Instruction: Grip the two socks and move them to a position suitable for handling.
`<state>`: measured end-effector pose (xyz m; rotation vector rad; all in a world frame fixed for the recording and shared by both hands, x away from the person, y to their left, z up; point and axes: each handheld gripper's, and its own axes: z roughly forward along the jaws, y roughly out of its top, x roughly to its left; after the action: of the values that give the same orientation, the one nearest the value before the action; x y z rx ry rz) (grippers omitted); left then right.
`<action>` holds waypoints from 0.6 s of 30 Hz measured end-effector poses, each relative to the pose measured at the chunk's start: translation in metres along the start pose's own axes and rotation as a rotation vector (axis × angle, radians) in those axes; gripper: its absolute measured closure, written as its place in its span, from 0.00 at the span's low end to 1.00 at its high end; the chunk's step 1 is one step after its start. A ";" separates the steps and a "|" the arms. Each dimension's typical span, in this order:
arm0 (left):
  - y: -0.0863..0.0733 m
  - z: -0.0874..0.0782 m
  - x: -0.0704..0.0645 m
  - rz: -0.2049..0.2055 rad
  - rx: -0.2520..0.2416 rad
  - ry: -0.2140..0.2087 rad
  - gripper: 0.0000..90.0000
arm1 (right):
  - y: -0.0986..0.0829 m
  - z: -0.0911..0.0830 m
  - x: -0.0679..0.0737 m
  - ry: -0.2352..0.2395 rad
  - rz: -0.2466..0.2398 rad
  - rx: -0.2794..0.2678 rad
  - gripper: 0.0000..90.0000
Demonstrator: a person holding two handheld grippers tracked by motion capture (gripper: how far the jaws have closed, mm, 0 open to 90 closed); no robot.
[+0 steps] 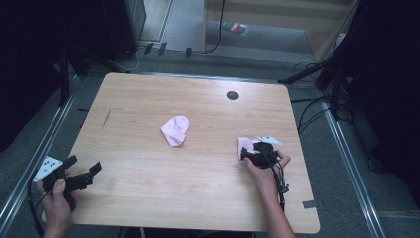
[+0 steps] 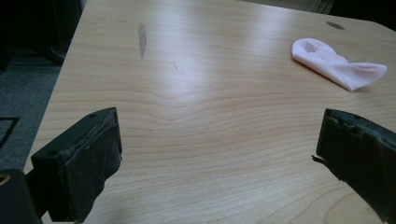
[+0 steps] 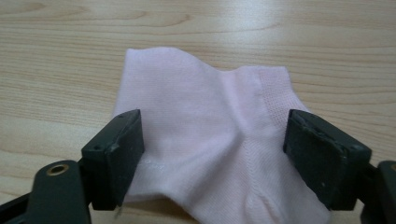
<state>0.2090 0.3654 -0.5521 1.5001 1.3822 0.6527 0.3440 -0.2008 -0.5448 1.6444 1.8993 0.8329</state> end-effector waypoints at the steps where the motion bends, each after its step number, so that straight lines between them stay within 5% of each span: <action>1: 0.000 0.000 0.000 -0.001 0.003 0.000 0.00 | -0.001 -0.001 0.000 -0.003 0.007 -0.007 0.24; 8: 0.000 0.001 0.000 -0.004 0.010 -0.008 0.00 | -0.005 -0.003 -0.004 -0.016 0.010 -0.042 0.39; 14: 0.000 0.001 0.001 -0.010 0.016 -0.014 0.00 | -0.006 -0.004 -0.010 -0.020 0.015 -0.069 0.75; 18: 0.000 0.001 0.001 -0.014 0.018 -0.016 0.00 | -0.006 -0.004 -0.012 -0.019 0.037 -0.075 0.89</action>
<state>0.2104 0.3661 -0.5525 1.5048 1.3888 0.6201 0.3389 -0.2142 -0.5461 1.6413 1.8076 0.8895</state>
